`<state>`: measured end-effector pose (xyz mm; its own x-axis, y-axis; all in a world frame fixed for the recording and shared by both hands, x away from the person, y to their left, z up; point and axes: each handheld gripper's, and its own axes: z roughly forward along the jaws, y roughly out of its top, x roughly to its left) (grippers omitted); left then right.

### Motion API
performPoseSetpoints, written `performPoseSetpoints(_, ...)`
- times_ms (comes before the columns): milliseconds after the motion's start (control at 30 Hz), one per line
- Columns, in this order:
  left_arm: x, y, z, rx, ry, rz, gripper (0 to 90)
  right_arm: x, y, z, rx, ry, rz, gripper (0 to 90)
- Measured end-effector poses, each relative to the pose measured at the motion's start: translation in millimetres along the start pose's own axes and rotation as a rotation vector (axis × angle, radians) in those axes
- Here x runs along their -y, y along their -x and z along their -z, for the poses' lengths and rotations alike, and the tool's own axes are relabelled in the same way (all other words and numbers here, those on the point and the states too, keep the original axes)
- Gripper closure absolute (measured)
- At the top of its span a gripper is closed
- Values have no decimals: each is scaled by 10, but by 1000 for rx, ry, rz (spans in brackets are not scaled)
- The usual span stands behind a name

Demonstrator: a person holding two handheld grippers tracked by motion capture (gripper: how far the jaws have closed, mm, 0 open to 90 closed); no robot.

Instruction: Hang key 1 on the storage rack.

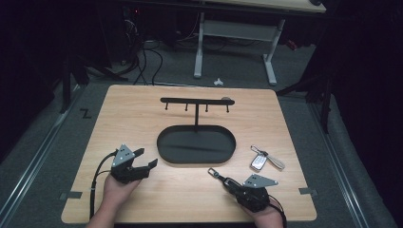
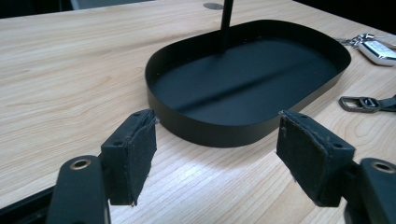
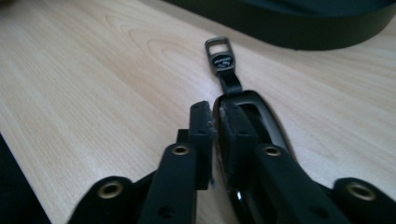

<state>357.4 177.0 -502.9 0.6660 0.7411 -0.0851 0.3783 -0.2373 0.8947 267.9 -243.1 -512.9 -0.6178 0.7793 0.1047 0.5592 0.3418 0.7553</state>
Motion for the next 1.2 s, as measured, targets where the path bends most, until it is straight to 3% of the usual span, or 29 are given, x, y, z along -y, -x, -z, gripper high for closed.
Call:
performPoseSetpoints(233, 49, -21, 104, -21, -7, 0, 290, -91, -8, -18, 9, 29, -7, 689)
performPoseSetpoints(300, 89, -38, 136, -47, -27, -2, 262, -142, -1, -53, -2, 23, -8, 636)
performPoseSetpoints(467, 126, -60, 207, -58, -22, 9, 259, -209, -4, -106, -13, 14, -16, 578)
performPoseSetpoints(633, 131, -81, 207, -63, -26, 31, 283, -294, 3, -187, 12, -24, 2, 460)
performPoseSetpoints(767, 109, -85, 195, -76, -51, 3, 283, -382, 37, -217, 52, -82, 19, 409)
performPoseSetpoints(867, 111, -89, 214, -60, -51, 7, 326, -478, 67, -235, 48, -155, 14, 370)
performPoseSetpoints(933, 104, -73, 203, -66, -66, -11, 339, -577, 58, -238, 61, -221, 43, 360)
performPoseSetpoints(967, 104, -73, 203, -66, -66, -11, 334, -577, 58, -238, 61, -221, 43, 360)
performPoseSetpoints(1067, 80, -63, 202, -88, -61, -33, 328, -662, 69, -259, 52, -287, 36, 353)
performPoseSetpoints(1100, 72, -77, 213, -92, -46, -23, 329, -714, 81, -279, 58, -328, 45, 361)
performPoseSetpoints(1200, 76, -98, 211, -99, -49, -13, 341, -754, 118, -306, 93, -368, 57, 382)
